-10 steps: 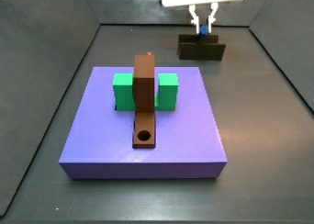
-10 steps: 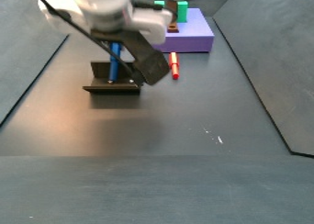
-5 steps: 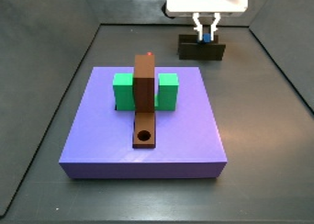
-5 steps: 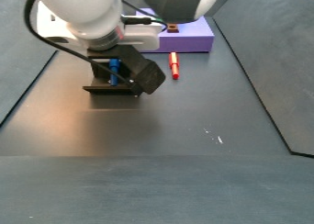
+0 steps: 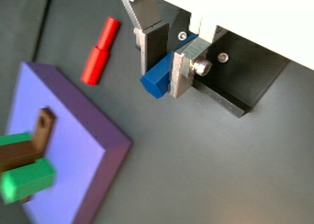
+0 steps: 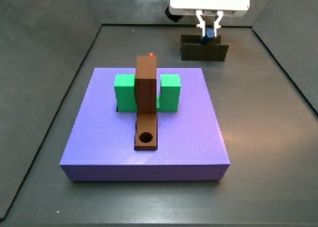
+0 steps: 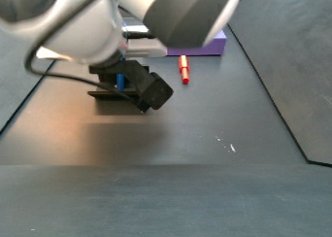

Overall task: Pick up the blue object. Move up. Place the blue object on the fixture. Regrasp the blue object. Move to above the board. Insert the blue object.
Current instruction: Place the blue object on the fixture, then regrasp the blue object.

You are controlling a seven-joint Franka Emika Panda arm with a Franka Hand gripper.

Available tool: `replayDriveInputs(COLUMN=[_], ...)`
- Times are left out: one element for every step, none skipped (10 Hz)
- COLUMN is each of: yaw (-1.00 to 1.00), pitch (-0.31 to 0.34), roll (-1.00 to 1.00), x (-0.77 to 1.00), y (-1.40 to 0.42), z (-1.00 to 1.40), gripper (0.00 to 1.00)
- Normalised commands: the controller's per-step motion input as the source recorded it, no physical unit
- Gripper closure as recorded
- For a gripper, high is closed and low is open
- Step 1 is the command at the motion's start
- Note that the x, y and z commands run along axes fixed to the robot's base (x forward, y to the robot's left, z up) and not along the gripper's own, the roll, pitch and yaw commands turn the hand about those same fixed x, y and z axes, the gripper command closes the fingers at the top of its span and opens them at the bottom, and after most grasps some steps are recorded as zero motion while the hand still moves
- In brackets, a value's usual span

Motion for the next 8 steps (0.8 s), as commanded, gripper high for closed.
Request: replayDriveInputs(yaw=[-0.03, -0.03, -0.02, 0.0, 0.0, 0.0, -0.03, -0.09], pitch=[0.077, 0.0, 0.0, 0.0, 0.0, 0.0, 0.0, -0.089], roll=[-0.15, -0.07, -0.03, -0.02, 0.0, 0.0, 0.33, 0.44], x=[0.14, 0.09, 0.05, 0.0, 0.0, 0.0, 0.0, 0.0], y=[0.0, 0.0, 0.0, 0.0, 0.0, 0.0, -0.07, -0.11], z=[-0.02, -0.09, -0.08, 0.0, 0.0, 0.0, 0.65, 0.79], gripper=[1.0, 1.0, 1.0, 1.0, 1.0, 0.0, 0.0, 0.0])
